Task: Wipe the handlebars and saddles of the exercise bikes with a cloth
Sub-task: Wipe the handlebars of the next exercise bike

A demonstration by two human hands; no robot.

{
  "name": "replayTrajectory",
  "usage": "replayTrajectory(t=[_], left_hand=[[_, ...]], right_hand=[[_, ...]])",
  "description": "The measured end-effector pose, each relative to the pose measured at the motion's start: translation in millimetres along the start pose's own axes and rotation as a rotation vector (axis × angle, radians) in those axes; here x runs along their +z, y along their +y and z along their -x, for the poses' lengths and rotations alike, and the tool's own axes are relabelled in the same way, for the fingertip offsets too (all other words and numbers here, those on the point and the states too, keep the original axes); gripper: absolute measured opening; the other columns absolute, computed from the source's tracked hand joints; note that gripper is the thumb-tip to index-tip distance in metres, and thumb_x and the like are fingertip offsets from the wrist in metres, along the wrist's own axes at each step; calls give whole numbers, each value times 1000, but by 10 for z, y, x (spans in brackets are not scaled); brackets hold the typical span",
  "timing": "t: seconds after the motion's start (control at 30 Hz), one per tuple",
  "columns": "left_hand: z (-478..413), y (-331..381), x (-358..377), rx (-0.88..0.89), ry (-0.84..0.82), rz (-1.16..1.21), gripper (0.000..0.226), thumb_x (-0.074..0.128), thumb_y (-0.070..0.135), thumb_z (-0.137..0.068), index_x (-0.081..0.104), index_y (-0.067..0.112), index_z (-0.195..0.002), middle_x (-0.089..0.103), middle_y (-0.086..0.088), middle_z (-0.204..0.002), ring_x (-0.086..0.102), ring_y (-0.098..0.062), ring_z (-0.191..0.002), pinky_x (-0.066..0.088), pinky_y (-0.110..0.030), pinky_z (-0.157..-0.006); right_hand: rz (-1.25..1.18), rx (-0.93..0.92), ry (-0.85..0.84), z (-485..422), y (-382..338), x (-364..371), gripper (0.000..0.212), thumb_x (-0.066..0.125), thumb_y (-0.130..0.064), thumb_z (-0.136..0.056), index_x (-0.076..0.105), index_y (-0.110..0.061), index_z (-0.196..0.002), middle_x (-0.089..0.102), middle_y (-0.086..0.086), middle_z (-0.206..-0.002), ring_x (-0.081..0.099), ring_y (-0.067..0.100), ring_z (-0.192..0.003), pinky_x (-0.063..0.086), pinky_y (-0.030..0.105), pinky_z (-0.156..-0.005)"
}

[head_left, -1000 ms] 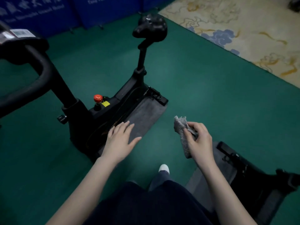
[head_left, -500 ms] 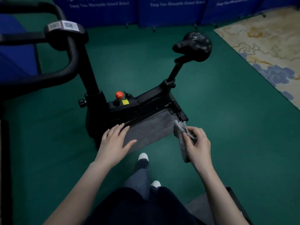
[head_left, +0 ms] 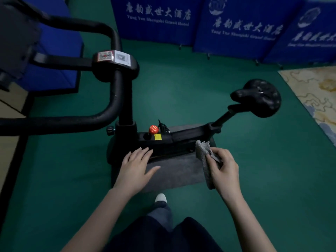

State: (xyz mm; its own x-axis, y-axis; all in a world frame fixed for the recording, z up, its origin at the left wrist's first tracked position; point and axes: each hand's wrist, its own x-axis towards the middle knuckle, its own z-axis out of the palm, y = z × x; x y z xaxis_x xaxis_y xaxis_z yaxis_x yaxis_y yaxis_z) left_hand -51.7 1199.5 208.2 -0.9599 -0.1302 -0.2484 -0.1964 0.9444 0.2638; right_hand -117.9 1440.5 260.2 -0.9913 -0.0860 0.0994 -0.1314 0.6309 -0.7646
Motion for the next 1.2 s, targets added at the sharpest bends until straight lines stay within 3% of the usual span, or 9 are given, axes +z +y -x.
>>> replayTrajectory(t=[0.17,0.53,0.67,0.8,0.9,1.03,1.2], left_hand=[[-51,-132,-63,-113,54,36,70,26,65,-93,20,26,-151,19,8,-158,9,-11,-146,4,-35,-119],[91,-299,-24,-526,111,151,77,14,69,-89,13,25,-152,12,7,-159,7,-10,-146,2,-32,-119],[128,-133,-36,-757,217,189,92,-3,78,-79,17,26,-152,16,8,-158,10,-10,-145,-1,-29,-117],[132,115,-71,-972,343,230,115,-22,83,-64,27,23,-149,28,6,-154,21,-12,-143,7,-31,-117],[136,292,-131,-1101,427,266,112,-17,83,-67,29,22,-148,31,4,-153,24,-14,-142,13,-32,-117],[214,452,-264,-1244,529,273,95,2,77,-75,30,23,-148,34,6,-151,26,-12,-140,14,-30,-116],[365,452,-500,-1346,692,290,82,17,75,-86,30,24,-148,32,6,-152,24,-12,-141,11,-28,-115]], right_hand=[[-24,-117,-109,-403,-242,253,13,64,-2,-86,67,-10,-95,60,-2,-92,55,9,-87,34,1,-76],[-111,-360,-443,-1289,-636,794,11,64,-2,-86,66,-12,-92,60,-3,-88,54,-4,-85,34,0,-73],[-146,-473,-632,-1608,-750,930,14,64,-5,-87,64,-18,-91,61,-7,-89,55,-6,-90,37,3,-74],[-210,-607,-775,-1861,-866,946,16,64,-2,-86,64,-18,-89,64,-6,-88,58,-2,-87,42,10,-75],[-304,-698,-897,-1993,-977,872,15,63,-6,-88,65,-20,-91,67,-6,-86,62,9,-83,48,27,-74],[-475,-885,-1025,-2012,-1290,753,13,59,-9,-84,64,-19,-91,63,-8,-86,61,10,-81,45,18,-71],[-621,-948,-1126,-1883,-1774,824,15,58,-11,-85,65,-19,-95,66,-3,-92,64,13,-86,47,19,-74]])
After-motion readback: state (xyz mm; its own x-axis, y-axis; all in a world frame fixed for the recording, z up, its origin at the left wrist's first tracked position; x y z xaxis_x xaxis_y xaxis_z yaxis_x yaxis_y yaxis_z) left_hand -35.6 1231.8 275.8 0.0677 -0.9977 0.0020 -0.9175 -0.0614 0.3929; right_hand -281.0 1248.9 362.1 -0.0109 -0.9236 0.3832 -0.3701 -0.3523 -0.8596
